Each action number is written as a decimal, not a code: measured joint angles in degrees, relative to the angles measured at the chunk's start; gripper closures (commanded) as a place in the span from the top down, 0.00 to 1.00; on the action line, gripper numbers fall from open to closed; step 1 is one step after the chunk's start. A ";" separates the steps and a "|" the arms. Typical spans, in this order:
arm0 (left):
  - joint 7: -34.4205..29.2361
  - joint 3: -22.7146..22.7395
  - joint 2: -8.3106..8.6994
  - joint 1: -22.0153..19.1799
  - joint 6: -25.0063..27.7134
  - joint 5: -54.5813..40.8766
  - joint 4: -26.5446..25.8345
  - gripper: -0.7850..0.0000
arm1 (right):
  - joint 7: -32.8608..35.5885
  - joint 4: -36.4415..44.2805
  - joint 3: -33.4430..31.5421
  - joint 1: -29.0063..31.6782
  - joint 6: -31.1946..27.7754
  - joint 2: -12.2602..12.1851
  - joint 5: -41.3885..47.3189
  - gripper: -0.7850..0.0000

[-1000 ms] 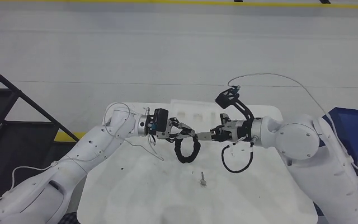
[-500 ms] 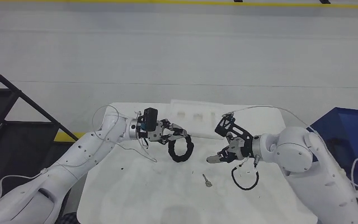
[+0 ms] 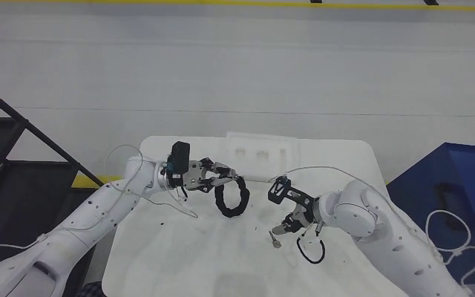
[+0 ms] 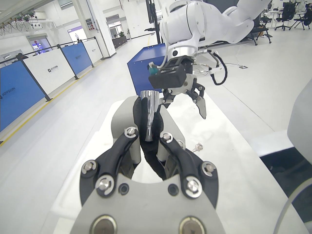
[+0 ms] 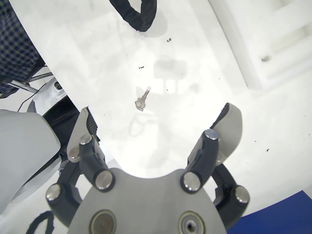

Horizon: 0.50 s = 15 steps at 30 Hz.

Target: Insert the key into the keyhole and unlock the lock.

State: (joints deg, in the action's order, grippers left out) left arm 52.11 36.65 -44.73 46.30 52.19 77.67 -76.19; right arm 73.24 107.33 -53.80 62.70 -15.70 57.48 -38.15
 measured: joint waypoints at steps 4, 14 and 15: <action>1.23 0.40 1.16 0.61 -1.23 -1.08 -0.50 0.00 | -0.02 0.02 -0.07 0.03 0.00 -0.01 0.07 1.00; 1.84 0.46 1.47 0.87 -1.84 -1.62 -0.65 0.00 | -1.53 0.15 0.35 0.08 -1.74 -0.03 -1.31 1.00; 1.84 0.46 1.47 0.87 -1.84 -1.62 -0.65 0.00 | -1.89 0.02 0.75 0.00 -3.08 -0.03 -1.81 1.00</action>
State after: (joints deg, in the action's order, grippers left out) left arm 53.95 37.11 -43.26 47.17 50.35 76.04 -76.84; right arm 71.35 107.35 -53.05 62.70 -18.78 57.45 -39.96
